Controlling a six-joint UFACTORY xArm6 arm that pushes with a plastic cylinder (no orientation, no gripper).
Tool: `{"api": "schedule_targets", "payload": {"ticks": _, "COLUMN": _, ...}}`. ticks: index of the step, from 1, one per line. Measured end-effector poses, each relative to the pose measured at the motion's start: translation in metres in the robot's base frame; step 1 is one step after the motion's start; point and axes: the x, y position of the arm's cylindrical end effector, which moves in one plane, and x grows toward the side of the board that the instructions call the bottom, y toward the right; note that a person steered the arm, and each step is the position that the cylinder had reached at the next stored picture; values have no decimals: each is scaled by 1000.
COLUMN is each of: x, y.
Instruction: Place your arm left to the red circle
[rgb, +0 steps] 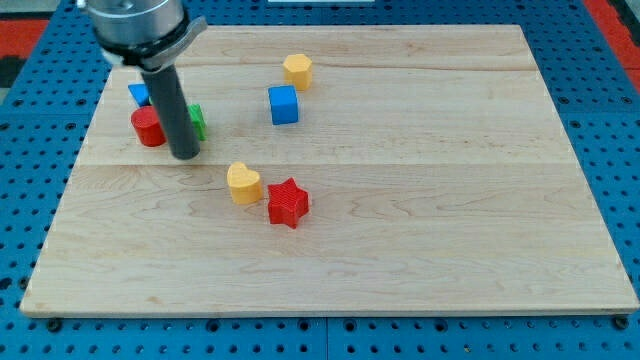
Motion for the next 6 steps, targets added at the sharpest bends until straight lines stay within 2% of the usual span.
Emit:
{"api": "schedule_targets", "payload": {"ticks": 1, "x": 60, "y": -8}}
{"api": "schedule_targets", "payload": {"ticks": 2, "x": 70, "y": 33}}
{"api": "schedule_targets", "payload": {"ticks": 4, "x": 35, "y": 98}}
{"api": "schedule_targets", "payload": {"ticks": 5, "x": 24, "y": 112}}
{"api": "schedule_targets", "payload": {"ticks": 6, "x": -6, "y": 103}}
